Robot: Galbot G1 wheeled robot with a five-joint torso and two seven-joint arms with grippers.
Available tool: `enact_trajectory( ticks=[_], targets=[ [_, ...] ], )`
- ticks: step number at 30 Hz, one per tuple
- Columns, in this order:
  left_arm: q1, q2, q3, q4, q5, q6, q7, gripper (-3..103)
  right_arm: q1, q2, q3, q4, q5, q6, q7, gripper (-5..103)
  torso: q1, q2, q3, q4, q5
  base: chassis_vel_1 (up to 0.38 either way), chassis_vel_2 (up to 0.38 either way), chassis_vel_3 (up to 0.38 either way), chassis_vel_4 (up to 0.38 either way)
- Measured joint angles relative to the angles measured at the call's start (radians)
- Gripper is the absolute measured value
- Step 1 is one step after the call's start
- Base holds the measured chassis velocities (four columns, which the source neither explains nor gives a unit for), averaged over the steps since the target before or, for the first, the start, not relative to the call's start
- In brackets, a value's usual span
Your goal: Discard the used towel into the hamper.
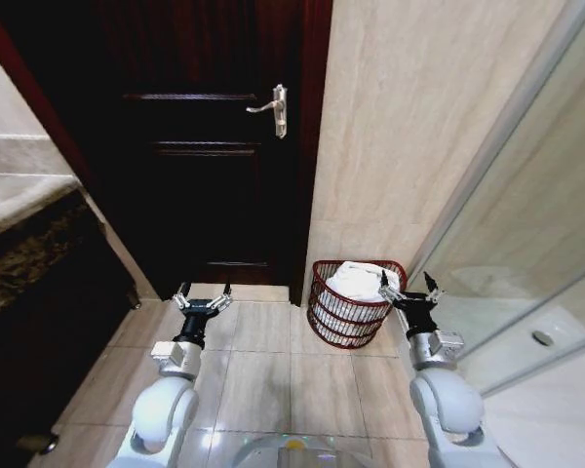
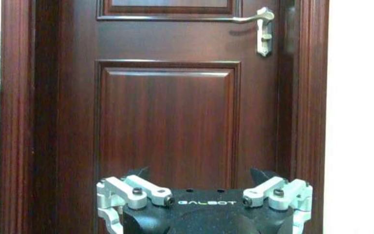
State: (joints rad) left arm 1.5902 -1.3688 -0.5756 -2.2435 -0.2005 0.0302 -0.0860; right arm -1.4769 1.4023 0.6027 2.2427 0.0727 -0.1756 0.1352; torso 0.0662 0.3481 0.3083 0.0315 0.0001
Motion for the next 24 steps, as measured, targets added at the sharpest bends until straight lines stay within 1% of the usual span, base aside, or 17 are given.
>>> enact_trajectory(
  ticks=[5, 13, 21, 24],
  targets=[
    [-0.001, -0.001, 0.000, 0.000, 0.000, 0.001, -0.001, 100, 0.000, -0.002, 0.002, 0.004, 0.001, -0.001, 0.000, 100, 0.002, 0.004, 0.003, -0.0003, 0.0000, 0.000, 0.000, 0.000, 0.000],
    [0.000, -0.003, -0.005, -0.001, -0.002, 0.002, -0.002, 100, -0.004, -0.001, -0.001, 0.012, 0.001, -0.001, 0.000, 100, 0.011, 0.029, 0.018, -0.0001, -0.0001, 0.000, 0.000, 0.000, 0.000],
    [0.004, -0.003, -0.007, -0.002, -0.004, -0.002, -0.002, 100, -0.009, -0.001, 0.000, 0.017, 0.000, -0.001, 0.001, 100, 0.023, 0.060, 0.037, -0.0002, -0.0001, 0.000, 0.000, 0.000, 0.000],
    [0.005, -0.001, -0.007, -0.002, -0.004, -0.003, -0.002, 100, -0.013, 0.002, 0.000, 0.023, -0.002, -0.001, 0.001, 100, 0.030, 0.080, 0.049, -0.0002, -0.0001, 0.000, 0.000, 0.000, 0.000]
  ],
)
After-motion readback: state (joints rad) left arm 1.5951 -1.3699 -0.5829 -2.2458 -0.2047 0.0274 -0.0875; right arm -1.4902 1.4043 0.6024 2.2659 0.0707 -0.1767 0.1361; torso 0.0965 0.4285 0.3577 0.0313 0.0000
